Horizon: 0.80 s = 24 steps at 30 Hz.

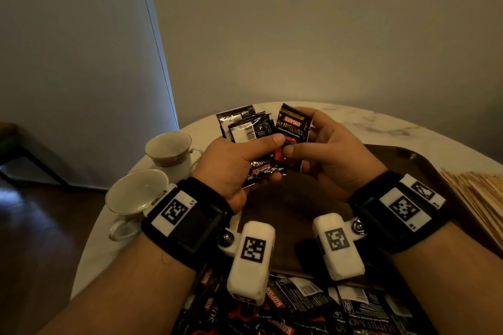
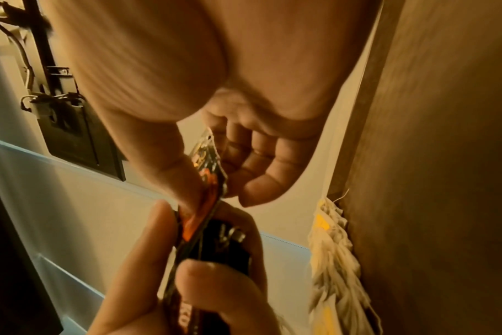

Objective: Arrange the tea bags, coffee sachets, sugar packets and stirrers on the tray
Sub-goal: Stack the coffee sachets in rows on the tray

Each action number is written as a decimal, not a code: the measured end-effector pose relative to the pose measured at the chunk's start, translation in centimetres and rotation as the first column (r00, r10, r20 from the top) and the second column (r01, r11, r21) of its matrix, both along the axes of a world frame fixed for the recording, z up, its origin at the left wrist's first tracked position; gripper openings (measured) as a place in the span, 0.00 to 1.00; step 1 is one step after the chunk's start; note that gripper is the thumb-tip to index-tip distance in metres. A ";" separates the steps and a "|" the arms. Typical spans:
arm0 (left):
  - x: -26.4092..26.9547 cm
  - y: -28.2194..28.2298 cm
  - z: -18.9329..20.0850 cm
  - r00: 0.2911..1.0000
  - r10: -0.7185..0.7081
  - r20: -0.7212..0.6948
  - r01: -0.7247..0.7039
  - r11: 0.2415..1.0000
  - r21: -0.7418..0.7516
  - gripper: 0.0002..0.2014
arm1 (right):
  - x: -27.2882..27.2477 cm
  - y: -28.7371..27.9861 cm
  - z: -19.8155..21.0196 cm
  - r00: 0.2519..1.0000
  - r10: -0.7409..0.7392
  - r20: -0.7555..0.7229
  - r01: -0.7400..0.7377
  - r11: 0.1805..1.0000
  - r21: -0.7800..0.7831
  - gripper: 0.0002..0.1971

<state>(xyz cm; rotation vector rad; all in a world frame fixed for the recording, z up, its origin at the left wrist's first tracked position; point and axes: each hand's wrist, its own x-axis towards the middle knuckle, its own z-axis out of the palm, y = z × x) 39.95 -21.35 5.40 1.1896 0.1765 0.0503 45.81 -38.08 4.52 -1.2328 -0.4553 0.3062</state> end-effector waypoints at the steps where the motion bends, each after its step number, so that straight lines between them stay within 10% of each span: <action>1: 0.0 0.0 0.0 1.000 -0.009 -0.003 0.009 1.000 0.013 0.18 | 0.0 0.0 0.0 1.000 -0.007 -0.003 0.007 1.000 -0.005 0.35; 12: 0.2 0.4 0.2 0.995 0.004 -0.099 0.003 0.997 0.076 0.09 | 0.0 0.1 0.1 0.980 -0.165 -0.109 0.160 0.985 -0.059 0.14; 17: 0.1 0.4 0.2 0.995 0.009 -0.104 -0.002 0.998 0.067 0.09 | 0.1 0.5 0.0 0.941 -0.268 -0.207 0.262 0.964 -0.056 0.20; 24: 0.4 0.7 0.3 0.984 0.113 -0.135 -0.111 0.994 0.023 0.06 | -0.1 -0.1 0.4 0.989 -0.105 -0.100 0.084 0.977 -0.197 0.08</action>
